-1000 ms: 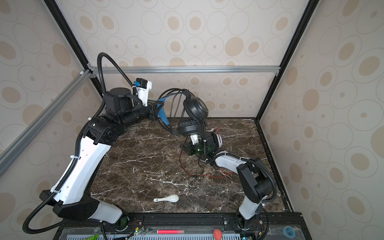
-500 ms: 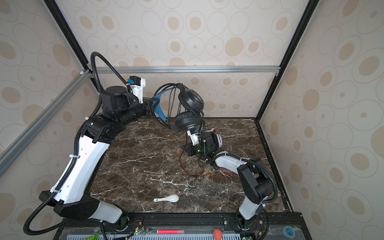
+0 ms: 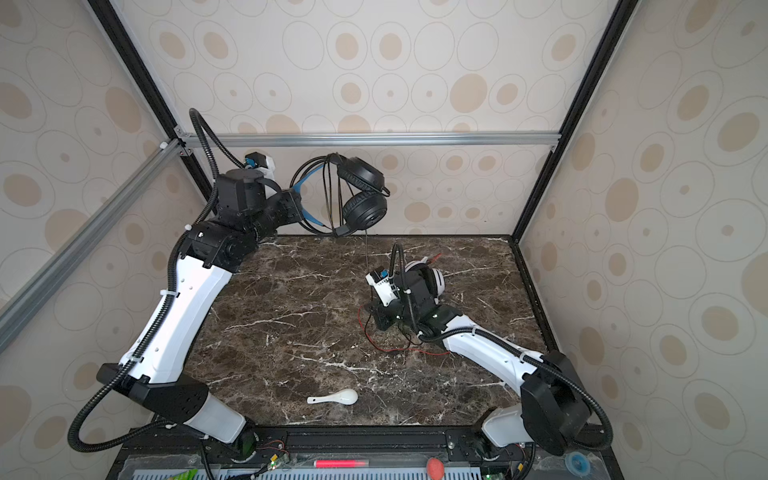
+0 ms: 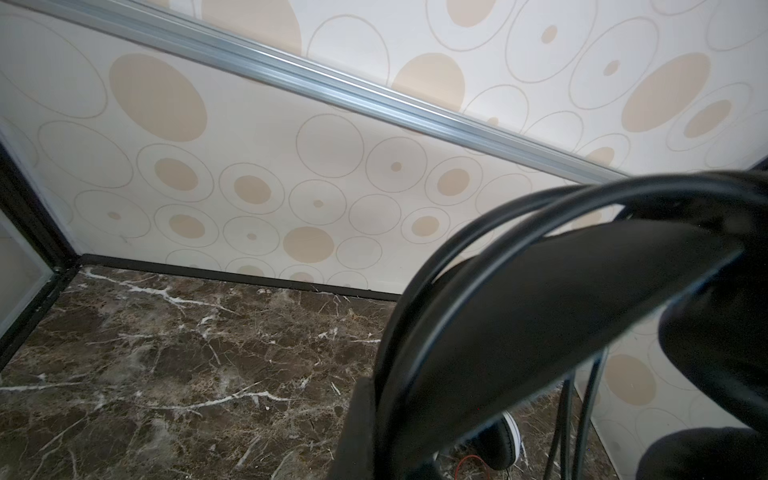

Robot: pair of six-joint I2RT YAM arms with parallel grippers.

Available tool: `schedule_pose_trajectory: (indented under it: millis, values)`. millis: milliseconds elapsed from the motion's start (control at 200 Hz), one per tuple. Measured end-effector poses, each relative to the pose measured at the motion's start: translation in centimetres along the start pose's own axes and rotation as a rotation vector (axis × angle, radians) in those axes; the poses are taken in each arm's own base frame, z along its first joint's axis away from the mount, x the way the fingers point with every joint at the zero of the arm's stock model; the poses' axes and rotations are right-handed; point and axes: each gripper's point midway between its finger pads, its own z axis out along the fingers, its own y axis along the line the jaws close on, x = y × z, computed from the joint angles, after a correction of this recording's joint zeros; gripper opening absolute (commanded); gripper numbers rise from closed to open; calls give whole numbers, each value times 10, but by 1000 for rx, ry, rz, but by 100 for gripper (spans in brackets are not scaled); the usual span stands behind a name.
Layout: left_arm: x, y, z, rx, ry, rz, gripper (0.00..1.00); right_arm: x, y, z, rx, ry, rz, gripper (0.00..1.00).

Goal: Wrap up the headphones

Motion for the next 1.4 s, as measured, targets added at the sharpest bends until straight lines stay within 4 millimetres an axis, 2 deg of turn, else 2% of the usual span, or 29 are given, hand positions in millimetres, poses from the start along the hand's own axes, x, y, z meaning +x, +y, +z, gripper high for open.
schedule_pose_trajectory:
  millis: [100, 190, 360, 585, 955, 1230, 1400]
  values:
    - [3, 6, 9, -39, 0, 2, 0, 4, 6, -9, 22, 42, -66, 0]
    - [5, 11, 15, -67, 1, 5, 0, -1, 10, -19, 40, 63, -131, 0]
    - [10, 22, 23, -122, -15, 1, 0, -21, 14, -37, 79, 81, -255, 0]
    - [37, 44, 36, -215, 19, 17, 0, -46, 22, -56, 99, 108, -423, 0]
    - [56, 59, 46, -275, 38, 42, 0, -79, 22, -80, 158, 130, -601, 0]
    - [73, 64, 46, -281, 114, 121, 0, -94, 19, -85, 195, 139, -659, 0]
    - [95, 71, 46, -297, 189, 199, 0, -96, 17, -84, 202, 159, -681, 0]
